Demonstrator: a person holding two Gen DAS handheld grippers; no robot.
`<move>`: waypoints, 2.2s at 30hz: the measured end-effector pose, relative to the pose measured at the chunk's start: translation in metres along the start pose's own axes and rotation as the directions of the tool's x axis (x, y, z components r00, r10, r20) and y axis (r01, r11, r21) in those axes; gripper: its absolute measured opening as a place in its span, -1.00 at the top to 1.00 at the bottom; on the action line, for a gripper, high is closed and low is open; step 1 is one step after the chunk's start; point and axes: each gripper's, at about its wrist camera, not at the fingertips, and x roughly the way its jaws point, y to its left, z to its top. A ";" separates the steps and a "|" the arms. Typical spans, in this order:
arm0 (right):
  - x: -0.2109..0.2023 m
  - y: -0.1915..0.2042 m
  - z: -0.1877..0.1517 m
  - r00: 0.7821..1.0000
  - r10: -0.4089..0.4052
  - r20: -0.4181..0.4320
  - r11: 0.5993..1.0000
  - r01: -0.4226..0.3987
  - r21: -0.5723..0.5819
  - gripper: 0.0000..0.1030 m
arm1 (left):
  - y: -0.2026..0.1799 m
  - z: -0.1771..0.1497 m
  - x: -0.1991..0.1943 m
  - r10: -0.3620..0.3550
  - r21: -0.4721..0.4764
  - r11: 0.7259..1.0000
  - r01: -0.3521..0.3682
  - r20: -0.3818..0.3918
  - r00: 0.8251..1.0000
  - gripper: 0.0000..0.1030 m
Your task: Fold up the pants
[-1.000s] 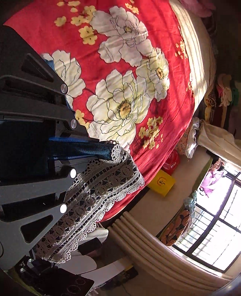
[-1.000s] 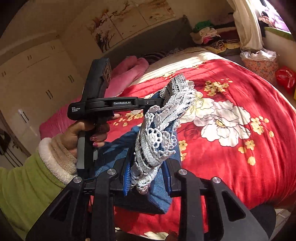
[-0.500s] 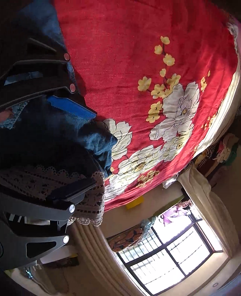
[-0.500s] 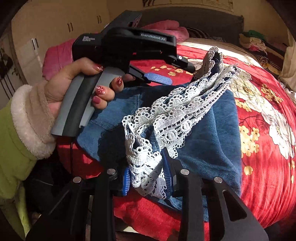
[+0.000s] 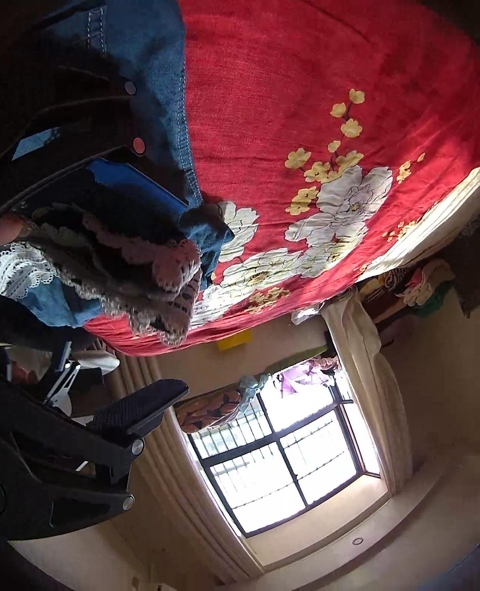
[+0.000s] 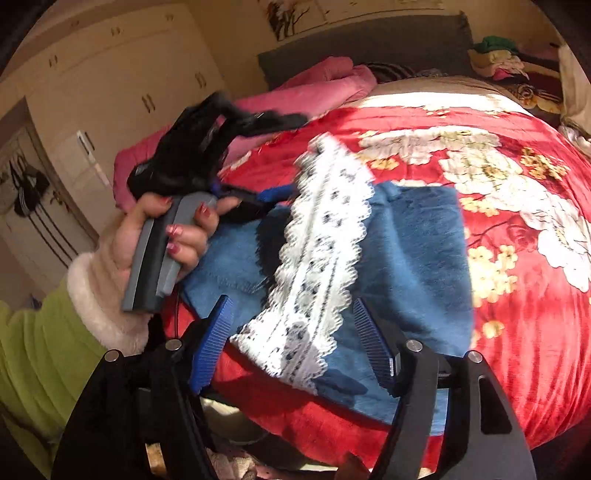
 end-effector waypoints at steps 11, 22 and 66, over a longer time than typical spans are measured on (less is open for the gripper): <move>0.060 -0.106 0.062 0.990 -0.094 -0.109 0.983 0.109 0.148 -0.39 | -0.005 0.000 0.037 0.153 0.049 0.988 -0.149 -0.117 0.981 -0.66; 0.083 -0.134 0.067 0.992 0.070 -0.109 0.959 -0.037 0.280 0.77 | -0.017 0.006 0.057 0.229 0.117 0.969 -0.215 -0.122 0.966 0.68; -0.032 -0.059 -0.023 0.991 -0.126 -0.041 0.985 0.130 0.117 -0.54 | -0.051 -0.129 -0.014 0.468 0.175 0.874 -0.453 -0.056 0.882 -0.52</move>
